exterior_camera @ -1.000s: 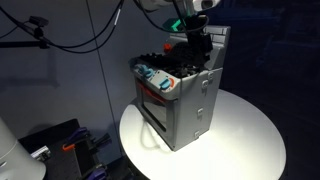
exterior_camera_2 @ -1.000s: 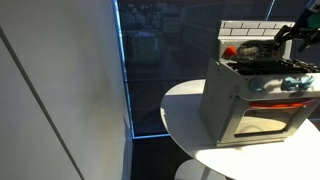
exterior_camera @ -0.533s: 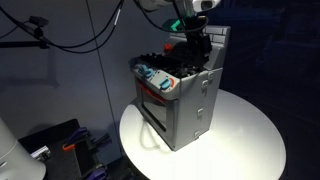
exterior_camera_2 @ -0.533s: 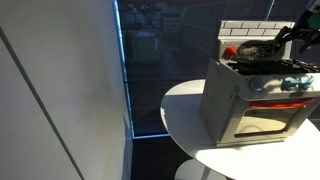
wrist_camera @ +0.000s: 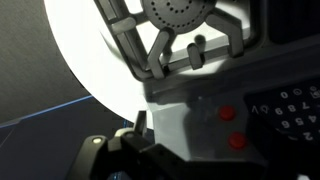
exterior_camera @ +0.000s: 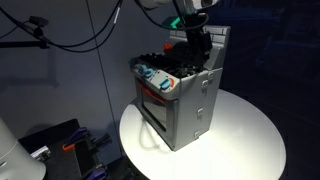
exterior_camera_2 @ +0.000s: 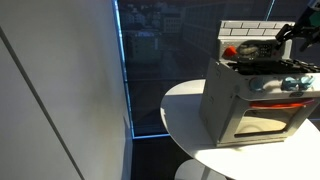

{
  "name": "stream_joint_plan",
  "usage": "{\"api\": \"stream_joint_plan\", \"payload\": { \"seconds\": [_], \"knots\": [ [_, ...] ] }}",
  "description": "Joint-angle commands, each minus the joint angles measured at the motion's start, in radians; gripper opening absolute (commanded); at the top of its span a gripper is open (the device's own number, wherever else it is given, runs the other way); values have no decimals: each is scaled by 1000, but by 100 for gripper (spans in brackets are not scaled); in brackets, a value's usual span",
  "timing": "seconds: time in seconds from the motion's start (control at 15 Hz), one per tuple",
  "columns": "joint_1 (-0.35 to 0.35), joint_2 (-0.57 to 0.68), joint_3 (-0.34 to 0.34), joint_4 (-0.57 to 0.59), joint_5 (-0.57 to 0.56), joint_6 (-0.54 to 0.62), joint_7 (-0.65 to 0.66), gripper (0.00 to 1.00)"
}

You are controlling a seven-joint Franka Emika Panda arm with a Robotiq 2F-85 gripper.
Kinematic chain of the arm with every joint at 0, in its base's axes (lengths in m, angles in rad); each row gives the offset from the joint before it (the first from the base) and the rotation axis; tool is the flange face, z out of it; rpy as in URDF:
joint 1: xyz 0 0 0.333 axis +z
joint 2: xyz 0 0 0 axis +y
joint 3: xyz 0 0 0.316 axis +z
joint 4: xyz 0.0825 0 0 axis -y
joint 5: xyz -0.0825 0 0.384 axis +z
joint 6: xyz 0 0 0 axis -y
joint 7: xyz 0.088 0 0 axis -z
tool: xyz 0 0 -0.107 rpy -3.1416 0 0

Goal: Press the top switch on the stove

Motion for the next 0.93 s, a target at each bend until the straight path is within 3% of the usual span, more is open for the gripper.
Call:
{"api": "stream_joint_plan", "payload": {
  "seconds": [0.0,0.87],
  "knots": [
    [7,-14,-11,9,20,-22,-6,100],
    [7,8,-21,36,11,-16,5,100]
  ]
}}
